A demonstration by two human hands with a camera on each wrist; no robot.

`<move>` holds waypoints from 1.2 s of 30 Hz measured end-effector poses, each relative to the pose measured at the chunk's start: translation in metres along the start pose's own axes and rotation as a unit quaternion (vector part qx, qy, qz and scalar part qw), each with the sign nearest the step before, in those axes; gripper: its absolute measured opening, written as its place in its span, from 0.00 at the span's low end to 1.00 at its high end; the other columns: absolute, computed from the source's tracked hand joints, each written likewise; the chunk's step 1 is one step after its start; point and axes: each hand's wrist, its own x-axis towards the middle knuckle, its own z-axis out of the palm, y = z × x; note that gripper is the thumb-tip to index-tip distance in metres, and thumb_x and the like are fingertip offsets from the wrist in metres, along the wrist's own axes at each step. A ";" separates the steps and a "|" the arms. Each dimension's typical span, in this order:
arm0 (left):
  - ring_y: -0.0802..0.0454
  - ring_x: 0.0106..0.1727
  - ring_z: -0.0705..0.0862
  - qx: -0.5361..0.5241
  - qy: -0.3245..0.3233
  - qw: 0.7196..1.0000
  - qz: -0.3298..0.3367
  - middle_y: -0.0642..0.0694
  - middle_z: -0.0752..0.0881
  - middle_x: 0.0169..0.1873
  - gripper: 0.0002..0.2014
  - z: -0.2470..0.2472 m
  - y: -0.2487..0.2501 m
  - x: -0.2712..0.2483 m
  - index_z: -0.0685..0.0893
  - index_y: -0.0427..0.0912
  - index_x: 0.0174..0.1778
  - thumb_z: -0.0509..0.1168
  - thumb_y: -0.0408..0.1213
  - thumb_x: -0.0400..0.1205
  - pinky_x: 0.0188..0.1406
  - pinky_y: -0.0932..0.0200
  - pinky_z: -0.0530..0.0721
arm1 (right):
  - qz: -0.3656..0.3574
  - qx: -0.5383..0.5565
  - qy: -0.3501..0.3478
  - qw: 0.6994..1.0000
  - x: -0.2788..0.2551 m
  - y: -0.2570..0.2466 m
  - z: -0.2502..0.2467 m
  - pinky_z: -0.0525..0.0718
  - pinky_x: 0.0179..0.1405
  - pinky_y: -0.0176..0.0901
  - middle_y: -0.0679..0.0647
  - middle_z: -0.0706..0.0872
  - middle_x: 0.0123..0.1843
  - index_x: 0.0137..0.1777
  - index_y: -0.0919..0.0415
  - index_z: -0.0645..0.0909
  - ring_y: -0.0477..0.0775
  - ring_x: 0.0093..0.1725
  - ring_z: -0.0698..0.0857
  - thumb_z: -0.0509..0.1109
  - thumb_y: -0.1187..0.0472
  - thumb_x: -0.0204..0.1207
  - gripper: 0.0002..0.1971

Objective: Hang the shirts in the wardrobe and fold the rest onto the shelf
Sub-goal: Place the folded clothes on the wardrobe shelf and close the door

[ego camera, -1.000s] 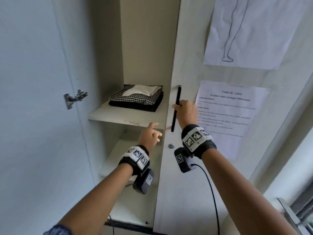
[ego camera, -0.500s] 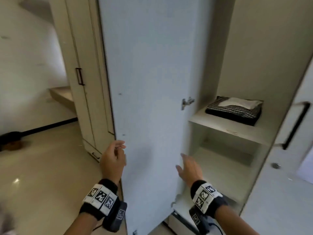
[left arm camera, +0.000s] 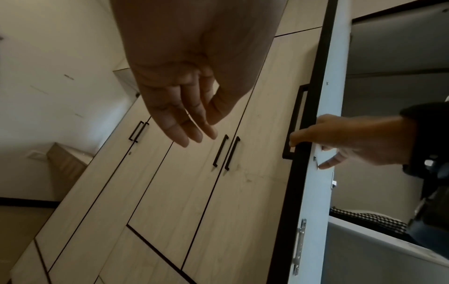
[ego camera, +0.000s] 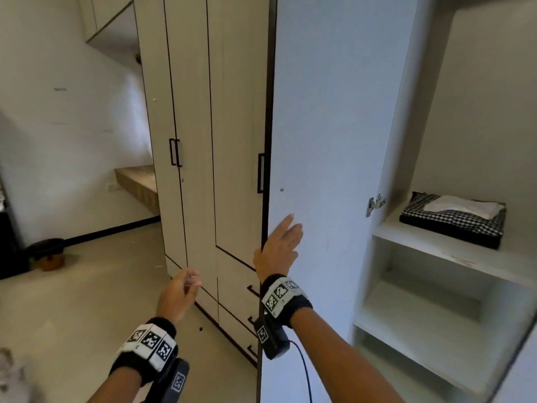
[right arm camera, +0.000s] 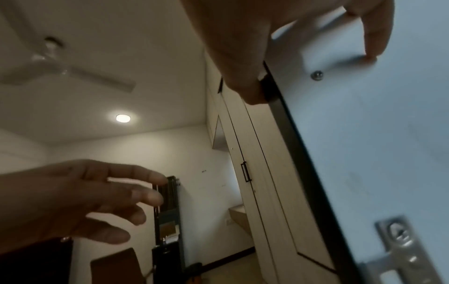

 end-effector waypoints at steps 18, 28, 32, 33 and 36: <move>0.62 0.44 0.86 -0.270 -0.276 0.904 0.184 0.61 0.88 0.40 0.11 0.148 0.147 -0.005 0.79 0.57 0.54 0.56 0.51 0.81 0.43 0.67 0.83 | -0.194 0.134 0.014 0.972 -0.048 0.137 -0.108 0.53 0.83 0.48 0.61 0.51 0.83 0.83 0.65 0.43 0.54 0.83 0.50 0.64 0.49 0.63 0.51; 0.52 0.39 0.87 -0.380 -0.344 0.818 0.261 0.51 0.87 0.34 0.13 0.227 0.272 -0.073 0.83 0.41 0.48 0.61 0.48 0.82 0.45 0.58 0.86 | -0.122 0.176 0.024 0.977 -0.069 0.266 -0.220 0.78 0.52 0.28 0.45 0.82 0.53 0.57 0.53 0.79 0.38 0.52 0.82 0.69 0.70 0.67 0.20; 0.68 0.46 0.85 -0.315 -0.371 0.821 0.299 0.53 0.87 0.45 0.08 0.274 0.317 -0.090 0.81 0.47 0.50 0.66 0.30 0.80 0.49 0.77 0.78 | -0.047 0.145 0.090 0.984 -0.062 0.322 -0.253 0.78 0.49 0.32 0.44 0.85 0.54 0.58 0.42 0.73 0.38 0.52 0.83 0.71 0.64 0.71 0.20; 0.68 0.44 0.84 -0.302 -0.368 0.828 0.297 0.52 0.86 0.44 0.07 0.286 0.331 -0.092 0.81 0.45 0.49 0.67 0.29 0.80 0.47 0.79 0.77 | -0.032 0.131 0.106 0.985 -0.057 0.333 -0.261 0.75 0.49 0.28 0.41 0.82 0.56 0.60 0.42 0.71 0.35 0.54 0.81 0.72 0.64 0.71 0.22; 0.63 0.40 0.84 -0.294 -0.366 0.839 0.273 0.52 0.86 0.37 0.06 0.318 0.366 -0.097 0.81 0.43 0.43 0.68 0.27 0.78 0.44 0.74 0.77 | 0.040 0.104 0.151 0.982 -0.040 0.367 -0.280 0.75 0.63 0.37 0.43 0.73 0.69 0.74 0.47 0.61 0.41 0.66 0.74 0.79 0.55 0.68 0.38</move>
